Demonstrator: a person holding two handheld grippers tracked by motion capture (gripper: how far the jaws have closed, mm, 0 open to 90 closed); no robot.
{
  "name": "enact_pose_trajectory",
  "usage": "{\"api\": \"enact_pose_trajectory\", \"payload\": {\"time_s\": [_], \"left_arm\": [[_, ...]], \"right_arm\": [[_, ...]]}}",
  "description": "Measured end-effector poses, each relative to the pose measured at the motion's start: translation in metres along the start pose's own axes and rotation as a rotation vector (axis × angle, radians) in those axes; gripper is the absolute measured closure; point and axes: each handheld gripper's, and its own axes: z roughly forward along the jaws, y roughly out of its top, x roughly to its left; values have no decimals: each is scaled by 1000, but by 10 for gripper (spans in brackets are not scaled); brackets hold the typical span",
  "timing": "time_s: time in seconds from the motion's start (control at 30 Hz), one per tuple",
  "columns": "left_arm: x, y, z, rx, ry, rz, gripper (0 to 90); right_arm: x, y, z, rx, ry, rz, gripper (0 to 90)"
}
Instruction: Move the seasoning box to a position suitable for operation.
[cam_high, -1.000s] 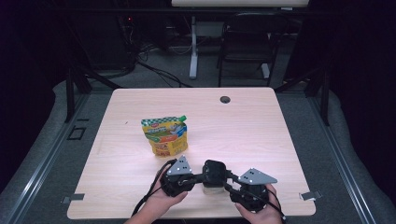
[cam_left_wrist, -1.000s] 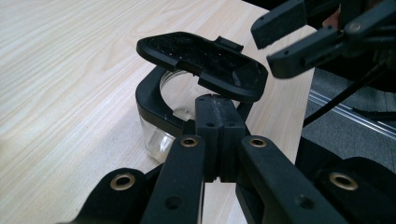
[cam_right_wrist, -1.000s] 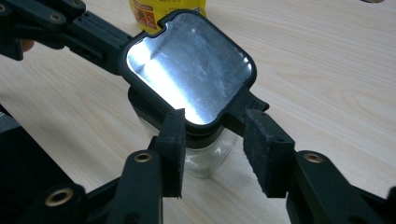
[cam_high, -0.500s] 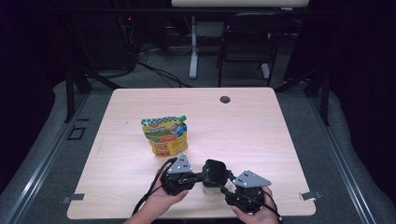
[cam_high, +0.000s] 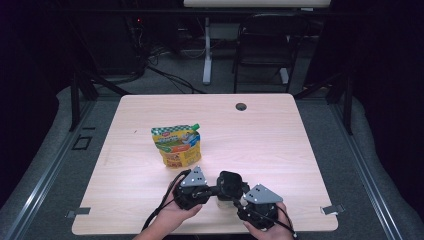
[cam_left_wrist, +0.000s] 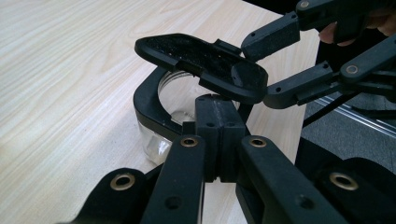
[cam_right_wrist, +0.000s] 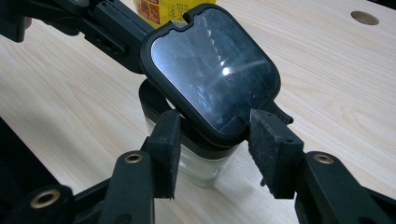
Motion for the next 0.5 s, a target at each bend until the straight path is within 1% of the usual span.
{"api": "enact_pose_trajectory", "payload": {"time_s": [0.03,0.1,0.2,0.33,0.5], "left_arm": [[0,0,0,2,0,0,900],[0,-1,1,5,1,0,900],[1,-2,3,15,2,-2,900],[2,-4,4,8,-2,-8,900],[2,-4,4,7,-3,-4,900]], "right_arm": [[1,0,1,-7,-1,0,542],[1,0,0,-3,-4,-9,543],[1,0,0,-6,-1,-7,543],[1,0,0,-9,0,-3,544],[1,0,0,-15,1,-3,546]]}}
